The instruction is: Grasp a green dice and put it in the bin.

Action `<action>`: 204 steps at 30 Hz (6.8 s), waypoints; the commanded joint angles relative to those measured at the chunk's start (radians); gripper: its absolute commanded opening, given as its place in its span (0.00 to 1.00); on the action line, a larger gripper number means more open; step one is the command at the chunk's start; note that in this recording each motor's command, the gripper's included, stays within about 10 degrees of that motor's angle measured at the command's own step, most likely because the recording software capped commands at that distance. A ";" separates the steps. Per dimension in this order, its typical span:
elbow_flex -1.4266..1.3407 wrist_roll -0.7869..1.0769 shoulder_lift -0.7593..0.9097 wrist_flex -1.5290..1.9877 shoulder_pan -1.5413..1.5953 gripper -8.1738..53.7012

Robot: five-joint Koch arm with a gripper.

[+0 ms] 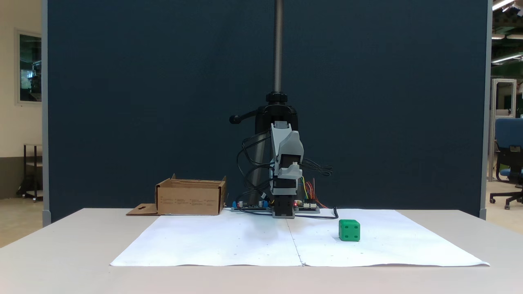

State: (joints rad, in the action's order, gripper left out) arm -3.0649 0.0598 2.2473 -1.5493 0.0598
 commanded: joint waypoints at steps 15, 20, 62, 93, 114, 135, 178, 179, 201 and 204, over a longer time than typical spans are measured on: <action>-0.066 0.052 0.106 0.046 -0.034 0.83; -0.066 0.052 0.107 0.044 -0.037 0.83; 0.552 0.040 0.109 1.439 -0.008 0.79; 1.417 -0.761 -0.417 2.720 0.485 0.81; 1.450 -0.842 -0.652 2.531 0.557 0.84; 1.618 -0.848 -0.884 2.464 0.557 0.81; 1.654 -0.873 -1.098 2.433 0.566 0.81; 1.654 -0.873 -1.098 2.433 0.568 0.81; 1.654 -0.876 -1.126 2.424 0.586 0.72; 1.654 -0.876 -1.126 2.425 0.584 0.72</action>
State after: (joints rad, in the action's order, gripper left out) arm -1.4450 -0.7286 1.1014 0.8851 0.6289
